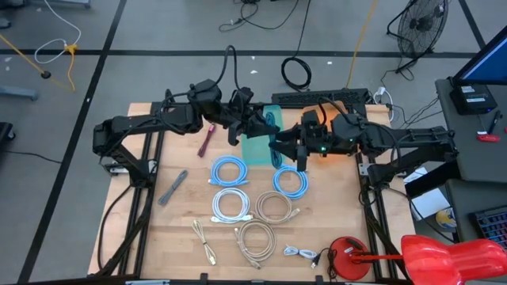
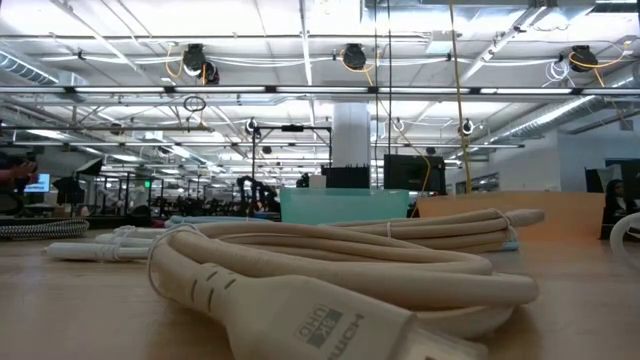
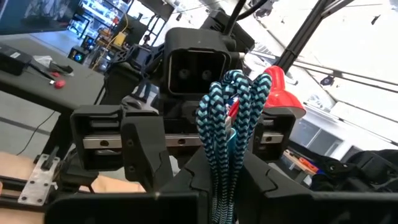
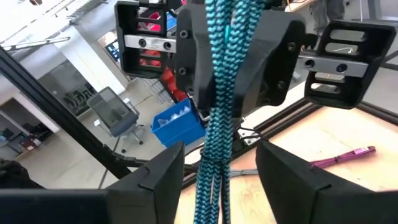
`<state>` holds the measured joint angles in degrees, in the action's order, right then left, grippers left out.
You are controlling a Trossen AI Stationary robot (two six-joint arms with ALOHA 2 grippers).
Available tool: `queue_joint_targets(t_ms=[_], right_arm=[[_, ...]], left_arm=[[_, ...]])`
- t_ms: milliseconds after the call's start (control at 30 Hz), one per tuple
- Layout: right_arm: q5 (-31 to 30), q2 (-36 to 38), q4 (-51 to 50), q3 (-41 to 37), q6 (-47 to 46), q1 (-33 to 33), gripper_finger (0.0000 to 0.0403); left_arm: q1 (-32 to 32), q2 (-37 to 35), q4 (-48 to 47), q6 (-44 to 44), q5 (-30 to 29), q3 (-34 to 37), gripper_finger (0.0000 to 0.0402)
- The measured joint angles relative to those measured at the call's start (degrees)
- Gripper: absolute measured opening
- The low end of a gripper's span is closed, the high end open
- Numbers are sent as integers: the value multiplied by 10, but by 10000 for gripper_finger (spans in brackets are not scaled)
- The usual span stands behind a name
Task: Pick & Place USB Port
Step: Put the blue changer cable into the orange bin
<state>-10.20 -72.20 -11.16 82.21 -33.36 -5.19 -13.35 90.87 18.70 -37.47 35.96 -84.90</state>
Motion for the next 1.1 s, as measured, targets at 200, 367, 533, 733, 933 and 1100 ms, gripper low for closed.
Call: queue_joint_targets(t_ms=[200,367,533,733,933,1100], right_arm=[[6,0,-1,0,1,3,86],[17,0,-1,0,14,4,15],[15,0,-3,0,6,7,24],[14,3,-21,0,0,7,12],[-35,13,-126,0,-58,7,12],[-116,17,-304,0,-107,33,12]], left_arm=[[0,0,-1,-1,6,0,31],[-1,0,-1,-3,10,0,31],[-2,0,-1,-15,10,0,64],[-27,-18,-35,-19,32,0,138],[-87,-82,-219,36,-22,-1,154],[-112,-113,-351,72,-96,0,143]])
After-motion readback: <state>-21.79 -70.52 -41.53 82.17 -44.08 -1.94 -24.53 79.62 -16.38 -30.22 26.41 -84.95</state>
